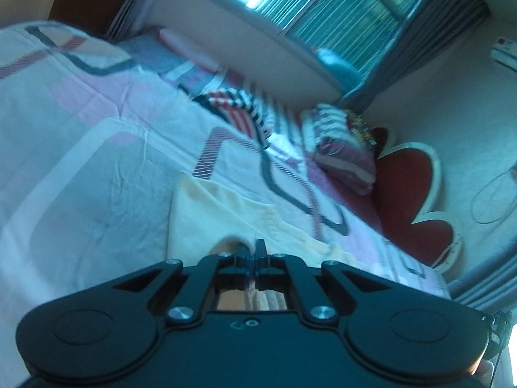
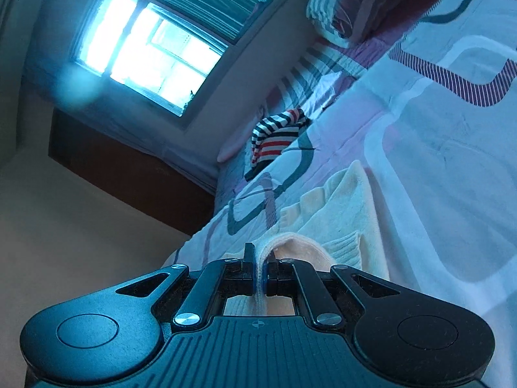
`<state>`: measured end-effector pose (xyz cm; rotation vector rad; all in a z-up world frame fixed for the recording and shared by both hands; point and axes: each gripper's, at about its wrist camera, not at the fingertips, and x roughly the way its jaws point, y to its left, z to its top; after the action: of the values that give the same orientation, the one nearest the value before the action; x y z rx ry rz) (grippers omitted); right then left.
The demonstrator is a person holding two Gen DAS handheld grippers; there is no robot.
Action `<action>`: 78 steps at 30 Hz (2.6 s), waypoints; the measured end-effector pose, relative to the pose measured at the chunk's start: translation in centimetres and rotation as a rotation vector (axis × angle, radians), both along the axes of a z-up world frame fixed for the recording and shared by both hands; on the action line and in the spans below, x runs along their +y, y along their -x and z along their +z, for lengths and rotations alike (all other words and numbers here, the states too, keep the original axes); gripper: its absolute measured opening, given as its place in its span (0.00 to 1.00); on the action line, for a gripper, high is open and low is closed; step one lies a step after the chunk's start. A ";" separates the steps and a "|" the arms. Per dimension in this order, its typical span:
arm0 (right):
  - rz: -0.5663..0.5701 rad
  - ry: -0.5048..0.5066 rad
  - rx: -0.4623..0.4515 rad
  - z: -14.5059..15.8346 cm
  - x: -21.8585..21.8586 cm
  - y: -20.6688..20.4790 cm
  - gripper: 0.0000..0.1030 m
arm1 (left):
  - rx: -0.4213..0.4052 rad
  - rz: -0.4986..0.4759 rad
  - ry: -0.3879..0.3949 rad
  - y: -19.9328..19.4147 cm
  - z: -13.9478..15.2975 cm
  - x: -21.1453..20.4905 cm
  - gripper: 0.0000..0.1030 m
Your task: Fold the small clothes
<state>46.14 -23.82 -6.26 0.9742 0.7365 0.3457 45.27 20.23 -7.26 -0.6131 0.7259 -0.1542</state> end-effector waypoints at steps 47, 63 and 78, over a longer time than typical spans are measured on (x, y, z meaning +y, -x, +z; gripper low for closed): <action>0.136 0.651 -0.064 -4.4 5.1 -7.3 0.05 | -0.001 -0.109 -0.320 -10.5 -4.7 -2.7 0.18; 0.315 0.836 -0.201 -4.5 15.4 -7.2 0.43 | -0.104 -0.227 -0.592 -8.0 -4.8 -12.1 0.73; 0.376 0.856 -0.226 -4.9 17.2 -3.9 0.43 | -0.115 -0.296 -0.592 -4.5 -4.9 -15.9 0.73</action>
<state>50.08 -6.66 -11.15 -0.0164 0.7560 0.4056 49.81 4.32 -12.12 0.0701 0.7042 -0.2335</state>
